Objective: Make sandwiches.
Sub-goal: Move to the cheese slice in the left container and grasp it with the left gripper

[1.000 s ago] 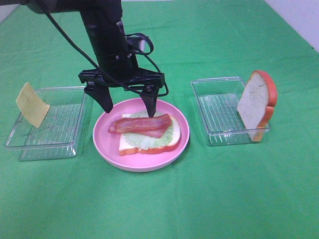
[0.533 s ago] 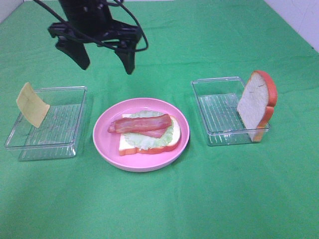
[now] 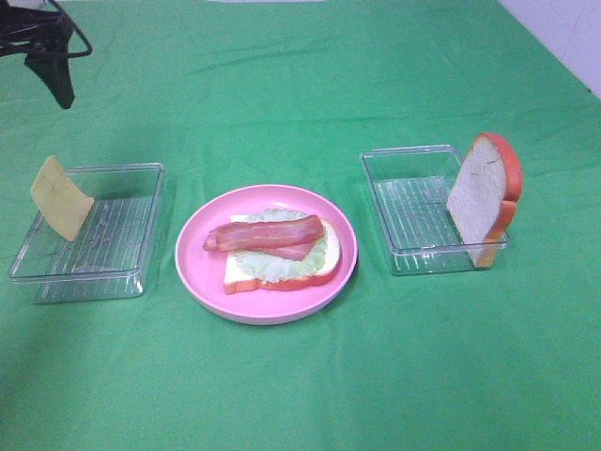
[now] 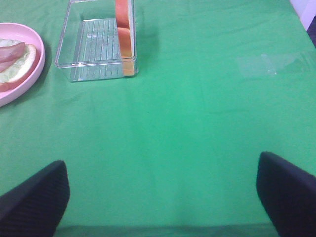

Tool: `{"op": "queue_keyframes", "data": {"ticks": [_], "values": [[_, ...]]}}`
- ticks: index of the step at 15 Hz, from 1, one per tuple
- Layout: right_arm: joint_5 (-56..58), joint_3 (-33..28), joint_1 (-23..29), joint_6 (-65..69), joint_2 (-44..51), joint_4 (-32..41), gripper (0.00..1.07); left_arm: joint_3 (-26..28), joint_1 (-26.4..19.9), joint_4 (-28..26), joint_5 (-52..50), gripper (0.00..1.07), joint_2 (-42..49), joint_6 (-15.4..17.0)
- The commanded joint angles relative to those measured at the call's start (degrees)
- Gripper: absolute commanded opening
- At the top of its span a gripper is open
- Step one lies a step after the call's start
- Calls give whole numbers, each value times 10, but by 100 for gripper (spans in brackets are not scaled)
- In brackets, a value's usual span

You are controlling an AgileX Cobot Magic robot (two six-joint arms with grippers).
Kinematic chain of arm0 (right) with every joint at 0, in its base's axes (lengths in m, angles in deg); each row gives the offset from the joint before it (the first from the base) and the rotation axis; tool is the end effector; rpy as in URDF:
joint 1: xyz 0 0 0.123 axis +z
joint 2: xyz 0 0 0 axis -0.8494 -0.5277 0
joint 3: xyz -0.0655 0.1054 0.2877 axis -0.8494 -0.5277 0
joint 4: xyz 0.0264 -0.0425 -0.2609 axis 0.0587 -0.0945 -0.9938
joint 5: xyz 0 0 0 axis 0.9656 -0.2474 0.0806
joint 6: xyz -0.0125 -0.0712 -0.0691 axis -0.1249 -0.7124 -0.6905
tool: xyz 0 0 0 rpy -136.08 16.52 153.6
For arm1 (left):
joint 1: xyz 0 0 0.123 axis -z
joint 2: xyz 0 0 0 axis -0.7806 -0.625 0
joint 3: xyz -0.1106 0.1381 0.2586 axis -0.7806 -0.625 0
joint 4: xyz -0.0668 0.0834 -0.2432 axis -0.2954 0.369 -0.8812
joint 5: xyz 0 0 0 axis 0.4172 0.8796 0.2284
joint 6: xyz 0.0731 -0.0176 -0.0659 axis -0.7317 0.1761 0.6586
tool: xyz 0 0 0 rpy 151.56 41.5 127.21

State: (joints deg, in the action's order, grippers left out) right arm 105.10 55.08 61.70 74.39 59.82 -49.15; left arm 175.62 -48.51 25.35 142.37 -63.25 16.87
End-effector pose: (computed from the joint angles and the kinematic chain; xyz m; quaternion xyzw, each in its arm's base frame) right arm -0.0106 -0.0050 0.2625 -0.0174 0.8745 -0.0041 0.4846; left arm 0.4408 -0.0275 0.2945 -0.0367 0.9910 -0.0400 0.1223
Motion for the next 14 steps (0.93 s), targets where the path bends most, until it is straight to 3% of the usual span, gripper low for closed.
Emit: {"op": "queue_keyframes", "data": {"ticks": [1, 7, 10, 14], "values": [[-3, -2, -1, -1, 14, -1, 99, -13, -22, -1, 59, 88, -9, -6], [-3, -2, -1, -1, 14, -1, 99, -11, -28, 2, 56, 88, -82, -13], [-3, -2, -1, -1, 14, -1, 99, 54, -21, 5, 60, 88, -148, -12], [-3, -2, -1, -1, 14, -1, 99, 69, -21, -3, 60, 88, -179, -11]]}}
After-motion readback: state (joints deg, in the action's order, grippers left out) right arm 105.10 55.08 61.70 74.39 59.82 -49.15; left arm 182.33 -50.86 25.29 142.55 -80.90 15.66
